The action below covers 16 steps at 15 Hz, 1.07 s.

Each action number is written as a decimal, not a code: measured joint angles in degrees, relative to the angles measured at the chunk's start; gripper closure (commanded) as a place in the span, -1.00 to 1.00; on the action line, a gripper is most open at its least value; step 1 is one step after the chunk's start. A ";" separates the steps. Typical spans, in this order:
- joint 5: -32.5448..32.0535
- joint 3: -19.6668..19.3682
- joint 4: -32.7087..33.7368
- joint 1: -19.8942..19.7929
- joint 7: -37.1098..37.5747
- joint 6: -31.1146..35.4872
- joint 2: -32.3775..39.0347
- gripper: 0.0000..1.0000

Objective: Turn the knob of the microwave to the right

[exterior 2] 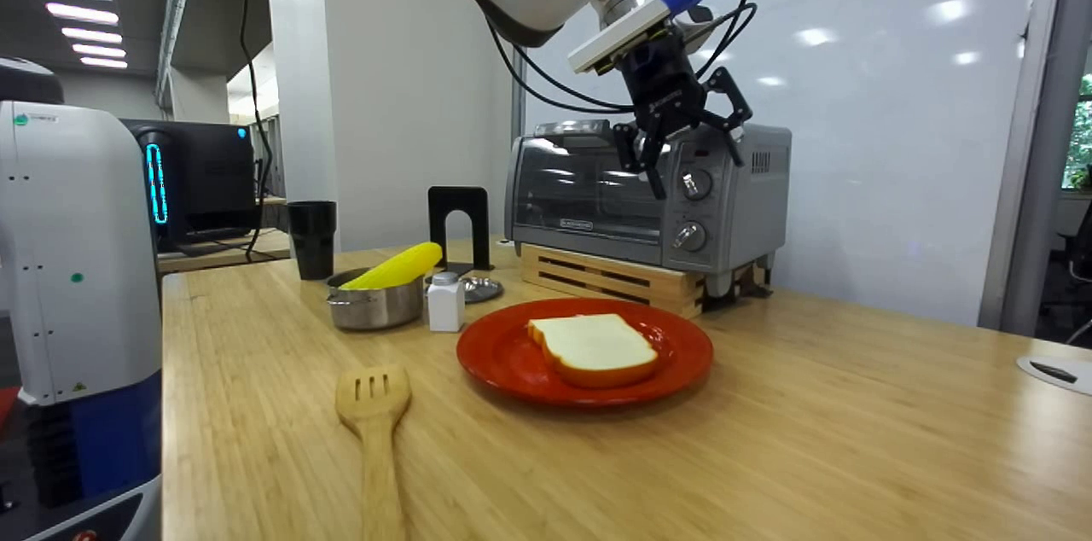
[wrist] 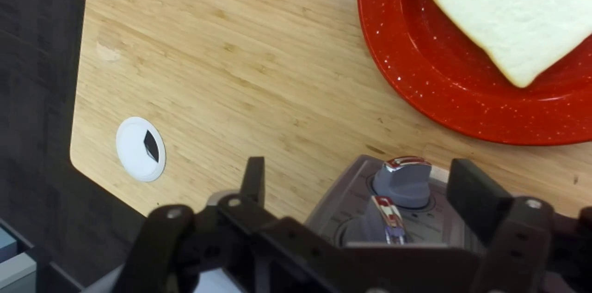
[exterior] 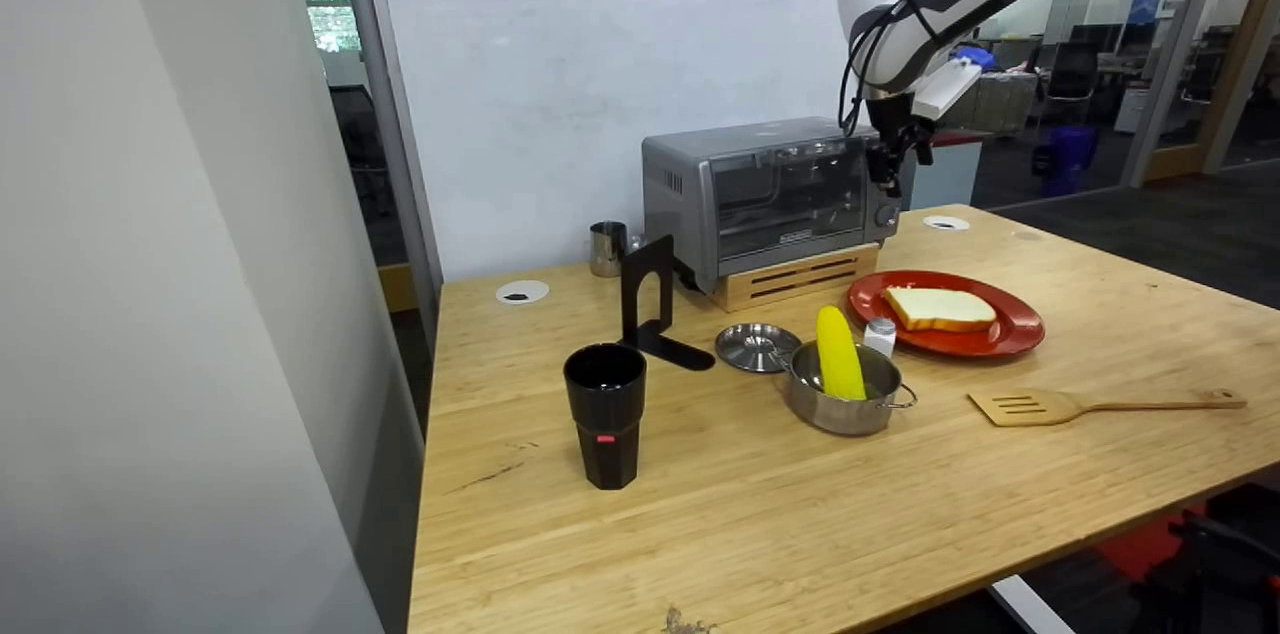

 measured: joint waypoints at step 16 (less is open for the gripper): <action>0.18 0.01 4.38 0.43 2.74 -1.24 3.40 -1.00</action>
